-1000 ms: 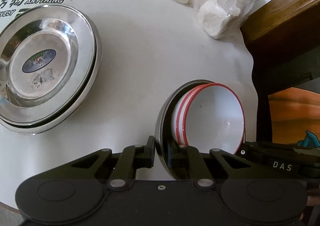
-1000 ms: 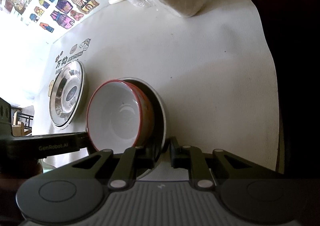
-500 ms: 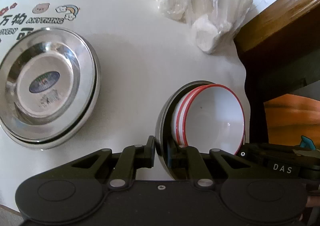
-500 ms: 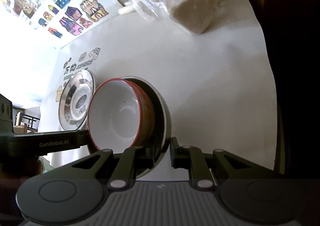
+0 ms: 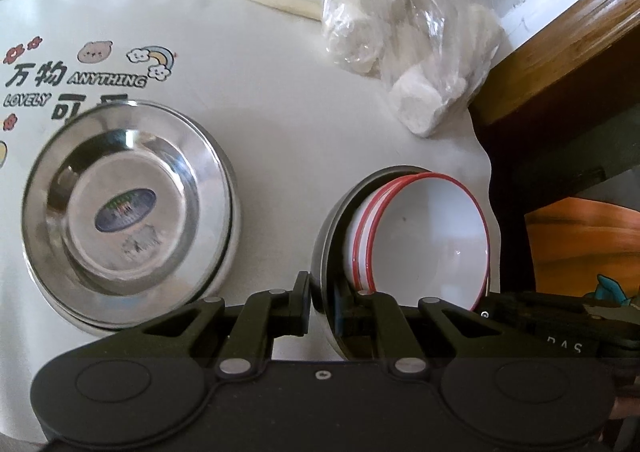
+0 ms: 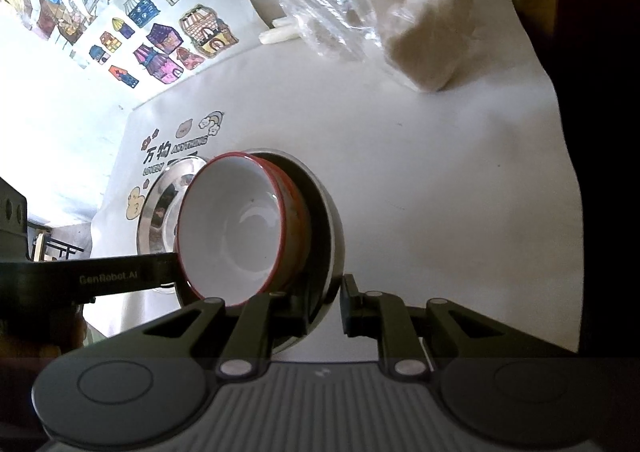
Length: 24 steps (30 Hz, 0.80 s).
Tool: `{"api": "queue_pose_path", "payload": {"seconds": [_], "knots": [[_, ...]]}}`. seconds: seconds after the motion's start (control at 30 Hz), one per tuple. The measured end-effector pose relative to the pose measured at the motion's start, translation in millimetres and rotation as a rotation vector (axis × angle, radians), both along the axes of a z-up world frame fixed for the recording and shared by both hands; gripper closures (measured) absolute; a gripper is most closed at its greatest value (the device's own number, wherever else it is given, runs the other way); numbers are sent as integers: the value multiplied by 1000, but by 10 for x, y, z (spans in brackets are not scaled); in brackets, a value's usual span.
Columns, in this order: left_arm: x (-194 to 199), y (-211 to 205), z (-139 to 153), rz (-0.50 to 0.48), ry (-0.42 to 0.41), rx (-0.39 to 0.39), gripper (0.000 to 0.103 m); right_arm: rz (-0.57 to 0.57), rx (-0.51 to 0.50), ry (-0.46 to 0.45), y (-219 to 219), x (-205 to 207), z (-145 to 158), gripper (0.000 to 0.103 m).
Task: Organize plates and bowls
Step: 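Lift the steel bowl with nested white bowls and carry it to the plate stack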
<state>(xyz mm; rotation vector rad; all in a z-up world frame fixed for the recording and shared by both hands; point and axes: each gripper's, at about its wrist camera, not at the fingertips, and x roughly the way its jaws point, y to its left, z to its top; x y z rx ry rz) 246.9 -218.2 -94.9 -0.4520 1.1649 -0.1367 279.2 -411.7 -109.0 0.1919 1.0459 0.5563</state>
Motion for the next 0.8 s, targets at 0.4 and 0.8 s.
{"api": "queue_pose_path", "payload": {"seconds": [0.4, 0.8], "knots": [[84, 533, 47, -6, 9, -4, 94, -7, 3, 4, 526, 23, 76, 85], [110, 1096, 28, 29, 20, -4, 94, 18, 7, 10, 1063, 146, 113, 85]]}}
